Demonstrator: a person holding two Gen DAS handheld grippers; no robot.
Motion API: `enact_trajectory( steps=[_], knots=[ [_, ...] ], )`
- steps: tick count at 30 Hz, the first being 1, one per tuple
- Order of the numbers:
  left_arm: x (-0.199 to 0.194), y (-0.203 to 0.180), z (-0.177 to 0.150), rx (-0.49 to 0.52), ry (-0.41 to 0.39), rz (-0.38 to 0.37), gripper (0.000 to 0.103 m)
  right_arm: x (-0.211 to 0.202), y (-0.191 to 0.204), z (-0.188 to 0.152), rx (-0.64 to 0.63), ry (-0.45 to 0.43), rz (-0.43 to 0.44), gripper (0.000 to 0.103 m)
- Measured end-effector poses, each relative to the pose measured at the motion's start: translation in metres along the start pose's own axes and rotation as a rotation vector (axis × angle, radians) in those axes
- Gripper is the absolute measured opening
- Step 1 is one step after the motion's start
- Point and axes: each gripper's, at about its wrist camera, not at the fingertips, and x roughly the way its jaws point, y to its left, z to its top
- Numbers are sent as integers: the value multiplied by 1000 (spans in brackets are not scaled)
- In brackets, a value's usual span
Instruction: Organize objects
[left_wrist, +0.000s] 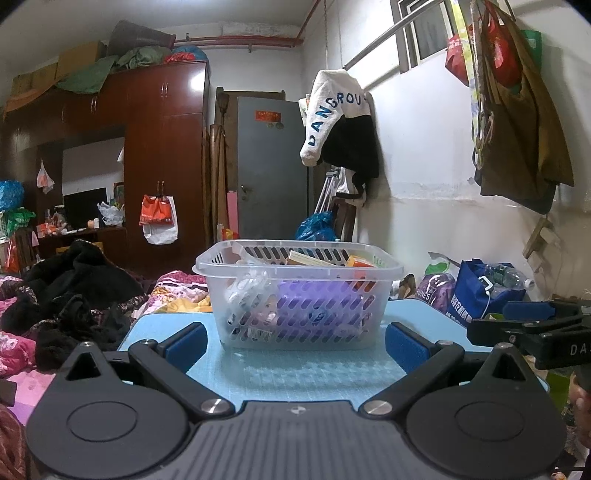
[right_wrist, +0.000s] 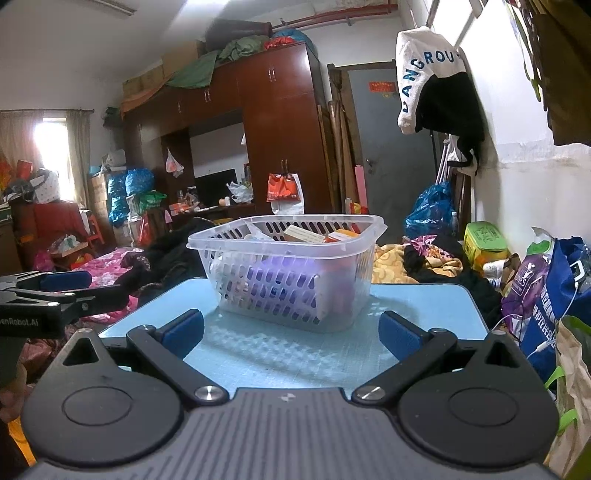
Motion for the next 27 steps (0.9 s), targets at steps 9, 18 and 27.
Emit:
enact_trajectory(
  steps=[9, 18, 27],
  knots=[
    [3, 1, -1, 0, 10, -4, 103, 2, 2, 0, -12, 5, -7, 103],
    [6, -2, -2, 6, 18, -15, 103, 1, 2, 0, -17, 2, -11, 103],
    [6, -4, -2, 5, 18, -18, 103, 0, 1, 0, -17, 1, -13, 103]
  ],
)
